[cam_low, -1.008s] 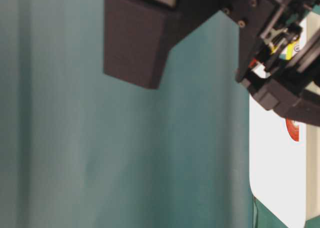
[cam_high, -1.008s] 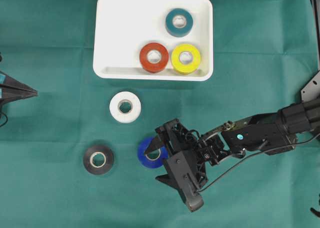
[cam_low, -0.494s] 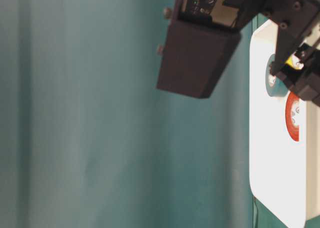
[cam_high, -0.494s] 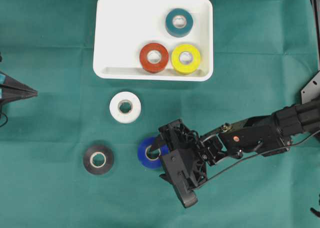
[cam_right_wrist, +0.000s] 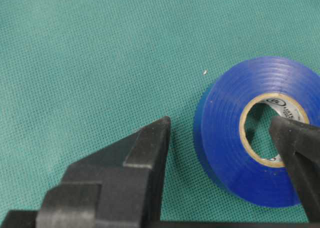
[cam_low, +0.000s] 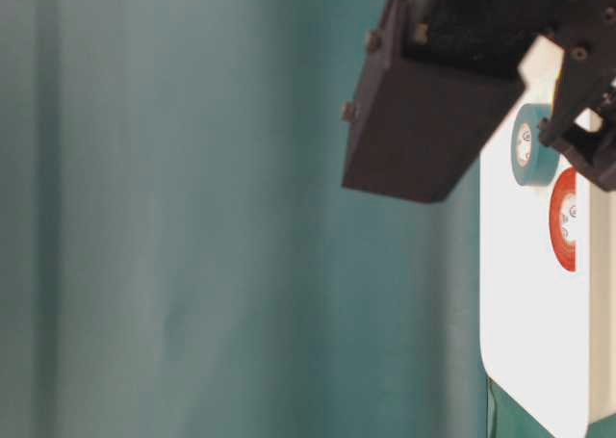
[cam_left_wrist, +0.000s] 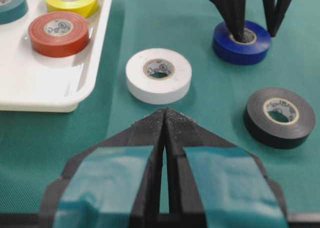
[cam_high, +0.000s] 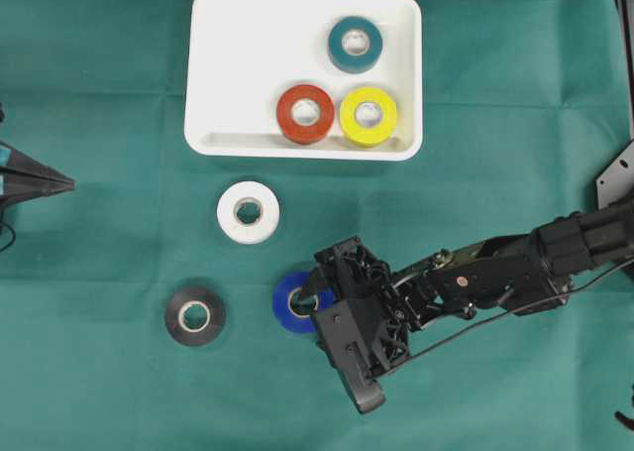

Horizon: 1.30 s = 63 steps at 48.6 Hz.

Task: Put the tape into the white case with the right arm.
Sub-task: 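Move the right gripper down to the blue roll and grip its hole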

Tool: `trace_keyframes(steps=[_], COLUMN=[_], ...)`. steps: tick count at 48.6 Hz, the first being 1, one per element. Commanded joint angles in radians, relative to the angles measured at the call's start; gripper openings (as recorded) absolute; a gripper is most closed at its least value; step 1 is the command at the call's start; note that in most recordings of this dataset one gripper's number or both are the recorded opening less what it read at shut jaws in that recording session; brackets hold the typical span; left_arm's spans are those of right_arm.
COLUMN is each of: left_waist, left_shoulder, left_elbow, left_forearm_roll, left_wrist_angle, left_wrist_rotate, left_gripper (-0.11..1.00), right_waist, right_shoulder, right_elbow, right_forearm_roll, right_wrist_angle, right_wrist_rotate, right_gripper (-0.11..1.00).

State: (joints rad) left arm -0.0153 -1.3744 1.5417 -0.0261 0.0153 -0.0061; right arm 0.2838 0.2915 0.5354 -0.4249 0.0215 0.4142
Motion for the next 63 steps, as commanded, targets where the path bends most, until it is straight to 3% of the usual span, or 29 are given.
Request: trace_keyframes(steps=[1,8,14,17,49,63], left_waist=[0.002,0.002,0.003,0.003,0.003,0.003], left_shoulder=[0.009,0.009,0.009,0.009,0.009,0.009], left_elbow=[-0.011,-0.011,-0.011,-0.011,-0.011,-0.011], left_forearm_roll=[0.000,0.000,0.000,0.000,0.000,0.002], left_wrist_angle=[-0.011,-0.011,-0.009,-0.011,-0.011,-0.009], left_wrist_rotate=[0.000,0.000,0.000,0.000,0.000,0.000], left_gripper=[0.01,0.01,0.01,0.01,0.01,0.01], right_waist=[-0.005,-0.005,-0.005,-0.005,-0.002,-0.002], right_shoulder=[-0.012,-0.012,-0.012,-0.012,-0.101,-0.156], right_elbow=[-0.017,-0.032,-0.040,-0.041,-0.051,-0.058], right_forearm_roll=[0.000,0.000,0.000,-0.002,-0.005,-0.006], right_wrist_angle=[0.008,0.012,0.006,0.006,0.018,0.107], right_wrist_rotate=[0.002,0.002,0.002,0.002,-0.006,-0.011], right_gripper=[0.42,0.36,0.10,0.03,0.03,0.03])
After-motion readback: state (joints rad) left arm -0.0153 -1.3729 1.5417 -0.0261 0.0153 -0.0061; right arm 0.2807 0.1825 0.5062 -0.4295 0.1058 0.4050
